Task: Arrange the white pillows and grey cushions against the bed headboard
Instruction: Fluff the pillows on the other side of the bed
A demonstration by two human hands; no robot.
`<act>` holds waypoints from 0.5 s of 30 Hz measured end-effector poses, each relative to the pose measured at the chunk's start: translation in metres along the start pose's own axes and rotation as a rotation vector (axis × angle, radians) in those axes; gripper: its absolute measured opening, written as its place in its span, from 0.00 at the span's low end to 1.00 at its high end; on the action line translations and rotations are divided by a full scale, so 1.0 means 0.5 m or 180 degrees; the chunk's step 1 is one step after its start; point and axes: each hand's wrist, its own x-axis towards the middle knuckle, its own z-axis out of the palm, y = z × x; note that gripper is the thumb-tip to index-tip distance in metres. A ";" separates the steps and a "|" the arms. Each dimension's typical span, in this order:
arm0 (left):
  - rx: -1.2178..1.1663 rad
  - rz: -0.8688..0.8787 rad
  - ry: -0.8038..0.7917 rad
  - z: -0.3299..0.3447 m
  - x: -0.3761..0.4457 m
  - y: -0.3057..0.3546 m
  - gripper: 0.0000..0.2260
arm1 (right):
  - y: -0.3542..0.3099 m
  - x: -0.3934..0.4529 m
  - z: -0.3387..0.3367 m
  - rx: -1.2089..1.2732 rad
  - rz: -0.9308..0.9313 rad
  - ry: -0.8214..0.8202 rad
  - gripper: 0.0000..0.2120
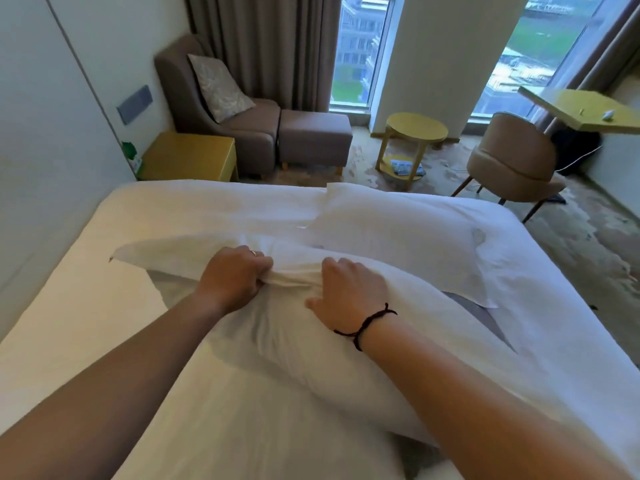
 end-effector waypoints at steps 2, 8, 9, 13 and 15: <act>0.0074 -0.0276 -0.0059 0.025 -0.004 -0.036 0.01 | -0.023 0.027 0.024 -0.0438 -0.0022 -0.0246 0.16; -0.0467 -0.1399 -0.0107 0.120 -0.124 -0.013 0.09 | -0.069 0.050 0.108 -0.0797 -0.0174 -0.1684 0.06; -0.0828 -0.1669 -0.0137 0.130 -0.154 -0.003 0.13 | -0.076 0.046 0.120 -0.0705 -0.0207 -0.1950 0.10; -0.2156 -0.2645 -0.0230 0.164 -0.270 0.039 0.24 | -0.108 0.028 0.169 -0.0474 -0.0631 -0.2525 0.19; -0.2504 -0.3018 -0.0278 0.176 -0.323 0.058 0.24 | -0.131 0.019 0.198 -0.0466 -0.0960 -0.2693 0.21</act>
